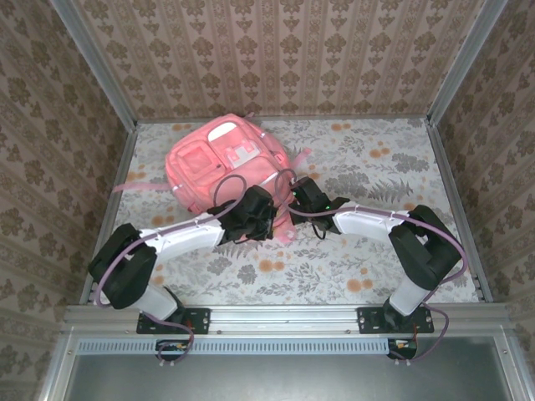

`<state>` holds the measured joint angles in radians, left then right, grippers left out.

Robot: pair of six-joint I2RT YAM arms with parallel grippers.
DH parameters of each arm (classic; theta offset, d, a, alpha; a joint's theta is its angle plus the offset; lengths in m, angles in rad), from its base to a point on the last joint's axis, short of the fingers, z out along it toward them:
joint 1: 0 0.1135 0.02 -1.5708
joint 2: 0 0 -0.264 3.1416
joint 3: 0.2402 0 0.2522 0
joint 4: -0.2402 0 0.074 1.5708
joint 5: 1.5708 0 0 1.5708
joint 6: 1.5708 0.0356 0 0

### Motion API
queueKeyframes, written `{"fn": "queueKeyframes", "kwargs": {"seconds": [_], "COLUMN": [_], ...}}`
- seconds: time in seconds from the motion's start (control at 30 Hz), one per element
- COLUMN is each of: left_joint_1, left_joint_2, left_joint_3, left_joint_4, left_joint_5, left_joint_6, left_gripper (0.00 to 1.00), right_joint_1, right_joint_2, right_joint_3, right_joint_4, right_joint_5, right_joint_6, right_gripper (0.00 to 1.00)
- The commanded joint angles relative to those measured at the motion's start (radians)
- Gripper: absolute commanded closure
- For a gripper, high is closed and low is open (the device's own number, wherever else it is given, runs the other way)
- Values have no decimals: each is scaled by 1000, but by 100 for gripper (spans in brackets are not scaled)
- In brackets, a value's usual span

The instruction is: Pack the student bag

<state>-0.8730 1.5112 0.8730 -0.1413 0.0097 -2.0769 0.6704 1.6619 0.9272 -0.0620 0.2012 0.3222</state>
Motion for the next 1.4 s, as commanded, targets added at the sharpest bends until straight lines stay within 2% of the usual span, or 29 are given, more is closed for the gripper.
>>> {"fn": "queueKeyframes", "kwargs": {"seconds": [0.0, 0.13, 0.3, 0.37, 0.47, 0.57, 0.77, 1.1, 1.23, 1.37], "left_joint_1": [28, 51, 62, 61, 66, 83, 116, 136, 142, 148], "left_joint_2": [34, 67, 115, 129, 139, 110, -129, -569, -680, -768], "left_joint_3": [46, 57, 46, 32, -19, -51, -137, -346, -381, -420], "left_joint_4": [3, 15, 46, 62, 125, 137, -114, -375, -478, -533], "left_joint_5": [-52, -74, -40, -34, -40, -14, -40, -99, -101, -117], "left_joint_6": [-114, -101, -100, -99, -95, -45, 79, 90, 101, 96], "left_gripper": [55, 54, 57, 68, 100, 100, 100, 100, 100, 100], "right_joint_1": [12, 14, 18, 20, 21, 21, 20, -4, -21, -38], "right_joint_2": [-20, -16, -13, -11, -10, -10, -25, -2, 38, 2], "right_joint_3": [-21, -21, -21, -18, -16, -13, -4, 23, 69, 84], "right_joint_4": [-28, -25, -25, -25, -28, -38, -69, -97, -134, -188], "right_joint_5": [-41, -49, -49, -51, -50, -43, 4, 58, 96, 111], "right_joint_6": [26, 35, 40, 43, 42, 35, -2, -55, -72, -65], "right_gripper": [100, 100, 100, 100, 100, 100, 100, 100, 100, 100]}}
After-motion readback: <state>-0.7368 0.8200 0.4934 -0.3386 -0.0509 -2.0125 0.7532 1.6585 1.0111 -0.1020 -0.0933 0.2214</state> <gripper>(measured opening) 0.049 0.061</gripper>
